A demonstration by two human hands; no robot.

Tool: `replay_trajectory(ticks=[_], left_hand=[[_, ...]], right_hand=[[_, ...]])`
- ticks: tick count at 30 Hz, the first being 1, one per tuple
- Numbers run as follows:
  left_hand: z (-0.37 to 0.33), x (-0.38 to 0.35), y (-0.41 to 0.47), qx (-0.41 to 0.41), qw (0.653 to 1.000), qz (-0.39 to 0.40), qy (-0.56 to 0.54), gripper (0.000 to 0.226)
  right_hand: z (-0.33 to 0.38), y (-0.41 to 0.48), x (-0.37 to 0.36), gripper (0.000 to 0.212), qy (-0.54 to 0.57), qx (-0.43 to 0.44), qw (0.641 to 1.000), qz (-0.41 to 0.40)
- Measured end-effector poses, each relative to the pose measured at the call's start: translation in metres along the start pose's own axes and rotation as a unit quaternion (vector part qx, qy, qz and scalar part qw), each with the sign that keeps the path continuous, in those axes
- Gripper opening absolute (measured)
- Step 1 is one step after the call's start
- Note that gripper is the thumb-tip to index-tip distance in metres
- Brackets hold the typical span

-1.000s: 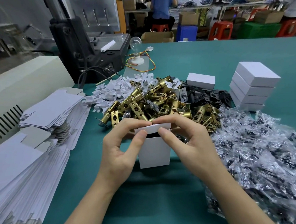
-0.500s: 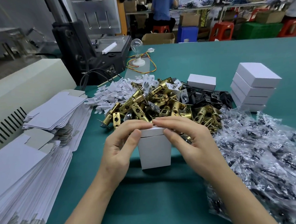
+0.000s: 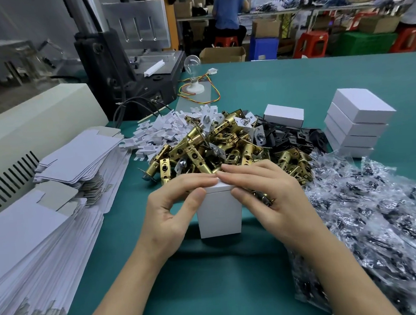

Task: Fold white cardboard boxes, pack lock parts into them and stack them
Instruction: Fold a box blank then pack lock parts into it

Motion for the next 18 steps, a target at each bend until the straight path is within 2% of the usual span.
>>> replay_trajectory(ticks=[9,18], left_hand=[[0.0028,0.005,0.0012,0.022,1.0,0.012,-0.016,0.022],[0.0027,0.007,0.0023,0.013,0.999,0.04,0.021,0.019]], right_hand=[[0.0037,0.0002,0.0015,0.03,-0.054,0.034,0.998,-0.003],[0.0066,0.0022,0.0045,0.03,-0.101,0.058,0.993,0.02]])
Point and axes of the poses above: each hand's wrist, its own y-axis towards the middle knuckle, its own x-axis out of the back of the hand, z = x × y, the point moved 5 cm from there along y, towards the middle knuckle, and after that the axes turned 9 degrees about -x, right-handed, at the moved point
